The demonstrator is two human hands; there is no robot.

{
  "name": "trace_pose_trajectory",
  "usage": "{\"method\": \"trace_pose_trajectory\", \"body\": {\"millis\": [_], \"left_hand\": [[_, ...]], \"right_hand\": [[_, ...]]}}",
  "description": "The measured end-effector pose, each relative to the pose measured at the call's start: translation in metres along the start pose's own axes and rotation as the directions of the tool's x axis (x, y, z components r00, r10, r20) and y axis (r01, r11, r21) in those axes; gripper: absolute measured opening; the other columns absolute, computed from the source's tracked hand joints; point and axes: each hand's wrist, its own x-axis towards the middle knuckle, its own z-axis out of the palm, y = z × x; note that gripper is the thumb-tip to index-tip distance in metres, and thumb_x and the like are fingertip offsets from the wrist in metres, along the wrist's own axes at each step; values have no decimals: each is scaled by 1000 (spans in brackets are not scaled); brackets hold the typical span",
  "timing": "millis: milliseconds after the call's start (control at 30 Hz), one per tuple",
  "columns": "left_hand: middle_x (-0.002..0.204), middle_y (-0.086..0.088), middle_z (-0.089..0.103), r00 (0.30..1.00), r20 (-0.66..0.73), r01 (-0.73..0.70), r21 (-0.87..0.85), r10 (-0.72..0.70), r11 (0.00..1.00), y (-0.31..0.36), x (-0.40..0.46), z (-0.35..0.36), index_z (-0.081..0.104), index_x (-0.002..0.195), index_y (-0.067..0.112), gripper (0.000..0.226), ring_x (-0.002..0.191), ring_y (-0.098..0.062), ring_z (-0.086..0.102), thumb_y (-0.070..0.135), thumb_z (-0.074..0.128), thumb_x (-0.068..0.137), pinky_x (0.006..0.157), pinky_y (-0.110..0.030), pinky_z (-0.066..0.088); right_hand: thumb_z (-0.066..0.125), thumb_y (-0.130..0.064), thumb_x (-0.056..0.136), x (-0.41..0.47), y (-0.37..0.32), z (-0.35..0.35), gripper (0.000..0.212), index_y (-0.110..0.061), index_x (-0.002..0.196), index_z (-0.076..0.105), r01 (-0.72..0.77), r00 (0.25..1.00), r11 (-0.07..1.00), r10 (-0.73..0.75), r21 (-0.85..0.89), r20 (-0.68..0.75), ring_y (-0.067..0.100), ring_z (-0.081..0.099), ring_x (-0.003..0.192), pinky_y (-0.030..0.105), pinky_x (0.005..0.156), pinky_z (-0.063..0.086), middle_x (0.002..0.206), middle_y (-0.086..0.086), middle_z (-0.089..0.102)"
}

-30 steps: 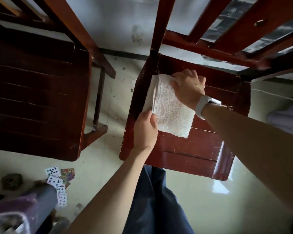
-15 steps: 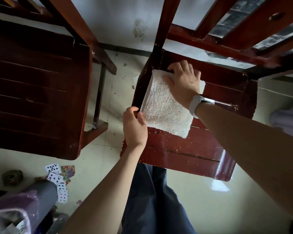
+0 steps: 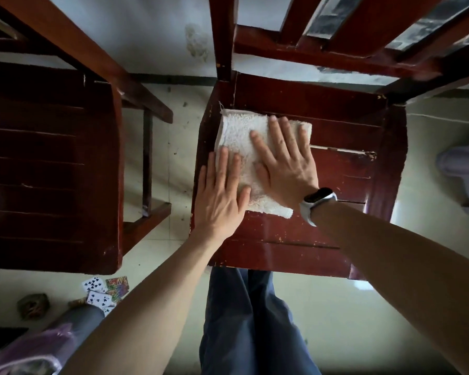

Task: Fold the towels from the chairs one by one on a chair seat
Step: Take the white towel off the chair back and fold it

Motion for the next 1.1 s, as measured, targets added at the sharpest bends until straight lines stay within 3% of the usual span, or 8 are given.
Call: {"method": "trace_pose_trajectory", "body": {"millis": [167,300,467,633,767,900,1000,1100], "left_hand": [[154,-17,11,998,63,6,37,-8,999,4,3,-4,11,146,11,64,141,-36,12,46,26,94,114,-48,17],[146,-16,34,1000,-18,-24,20,24,1000,6,11,-29,41,134,12,53,138,-34,25,36,46,87,112,-50,17],[145,-14,38,970,-86,-215,139,228,967,16,55,-61,41,135,8,48,137,-32,28,26,41,91,111,-55,17],[153,-7,22,955,193,-260,180,225,949,24,104,-59,18,145,17,54,142,-26,13,38,29,97,112,-54,-4],[117,-18,58,990,114,-102,125,88,987,29,104,-65,50,120,7,40,110,-36,52,34,42,91,100,-49,32],[110,-14,59,949,274,193,-121,-154,974,37,79,-62,54,113,9,44,103,-32,56,44,50,88,78,-35,40],[118,-13,55,959,224,239,-309,-174,921,45,69,-58,52,122,7,48,109,-27,53,41,55,87,86,-31,39],[129,-15,53,928,294,346,-449,-229,824,58,69,-56,46,128,2,55,119,-26,50,38,55,89,97,-29,37]], "right_hand": [[34,-34,94,0,4,3,51,-16,142,31,43,999,998,-43,48,-4,40,27,137,56,112,13,147,23,31],[40,-20,90,-22,4,-11,51,-2,137,37,-110,985,942,146,318,-93,41,29,136,55,113,19,145,26,33],[51,-35,89,-71,-16,-19,45,-9,125,47,-678,679,445,683,585,268,23,50,105,40,90,45,113,8,54],[53,-49,82,-72,-27,-19,31,-19,82,50,-819,506,113,607,563,613,15,52,72,26,56,38,83,-4,55],[59,-38,83,-72,-1,-32,24,-19,82,45,-743,497,23,688,668,529,5,48,62,23,51,36,70,-12,48],[58,-28,88,-67,46,-46,33,-12,116,49,-486,361,-90,885,869,293,4,51,83,12,70,41,98,-5,54],[55,-28,90,-70,56,-40,44,-7,126,44,-548,298,-198,862,813,411,10,51,93,11,71,38,105,-1,53],[54,-29,89,-82,45,-26,29,-11,111,52,-624,286,-265,798,735,530,2,49,67,10,52,36,80,-9,52]]}}
